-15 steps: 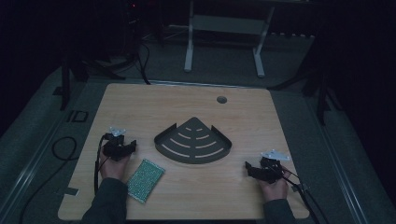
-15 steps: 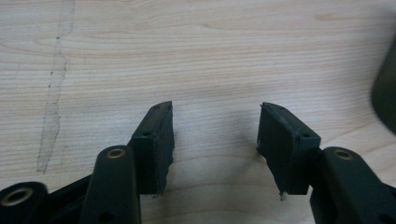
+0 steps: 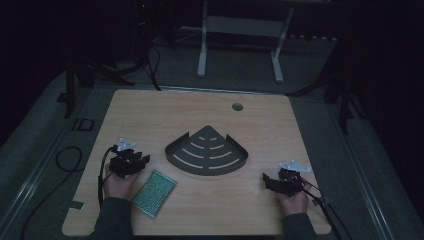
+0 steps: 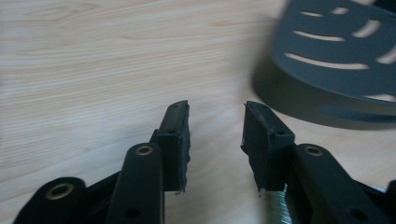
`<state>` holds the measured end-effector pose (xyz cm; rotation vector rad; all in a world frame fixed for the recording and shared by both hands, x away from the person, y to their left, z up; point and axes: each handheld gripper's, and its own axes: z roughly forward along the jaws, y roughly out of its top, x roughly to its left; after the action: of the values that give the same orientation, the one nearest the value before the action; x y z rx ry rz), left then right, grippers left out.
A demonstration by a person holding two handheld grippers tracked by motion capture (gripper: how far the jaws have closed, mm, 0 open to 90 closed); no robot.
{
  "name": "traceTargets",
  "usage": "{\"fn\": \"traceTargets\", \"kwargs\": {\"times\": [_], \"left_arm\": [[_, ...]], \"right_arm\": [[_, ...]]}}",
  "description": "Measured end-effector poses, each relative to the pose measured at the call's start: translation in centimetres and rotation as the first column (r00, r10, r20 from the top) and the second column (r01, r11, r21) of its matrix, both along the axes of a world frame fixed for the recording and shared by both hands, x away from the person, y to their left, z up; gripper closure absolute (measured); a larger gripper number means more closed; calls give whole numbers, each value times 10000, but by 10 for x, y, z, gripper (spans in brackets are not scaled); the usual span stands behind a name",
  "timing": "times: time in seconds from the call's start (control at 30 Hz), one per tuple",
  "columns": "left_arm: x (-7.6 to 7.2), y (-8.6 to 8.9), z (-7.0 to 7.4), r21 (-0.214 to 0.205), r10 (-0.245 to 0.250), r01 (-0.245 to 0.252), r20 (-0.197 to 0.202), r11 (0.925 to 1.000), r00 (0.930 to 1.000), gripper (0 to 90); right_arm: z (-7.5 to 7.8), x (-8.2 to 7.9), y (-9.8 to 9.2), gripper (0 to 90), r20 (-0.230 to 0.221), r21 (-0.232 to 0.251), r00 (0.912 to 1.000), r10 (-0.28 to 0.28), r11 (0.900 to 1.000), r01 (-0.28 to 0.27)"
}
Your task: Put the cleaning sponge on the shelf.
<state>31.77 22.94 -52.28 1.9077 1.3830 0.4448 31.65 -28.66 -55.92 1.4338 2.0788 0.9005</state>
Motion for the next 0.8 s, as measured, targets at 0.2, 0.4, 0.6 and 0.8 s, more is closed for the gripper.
{"fn": "traceTargets", "kwargs": {"times": [0.2,0.4,0.6,0.8], "left_arm": [[-16,-16,4,741,-1035,1027,72,9919,9946,770],[-38,-26,10,937,-1555,1542,69,9836,9878,860],[-54,-31,15,894,-1893,1916,-342,9774,9813,892],[-61,-30,11,679,-2210,2269,-842,9716,9716,891]], "right_arm": [[0,0,0,200,2,3,10000,2,10000,-2],[0,0,0,200,-5,-8,10000,7,10000,-7],[0,0,0,200,-5,-12,10000,10,10000,-10],[0,0,0,200,1,-12,10000,10,10000,-10]]}}
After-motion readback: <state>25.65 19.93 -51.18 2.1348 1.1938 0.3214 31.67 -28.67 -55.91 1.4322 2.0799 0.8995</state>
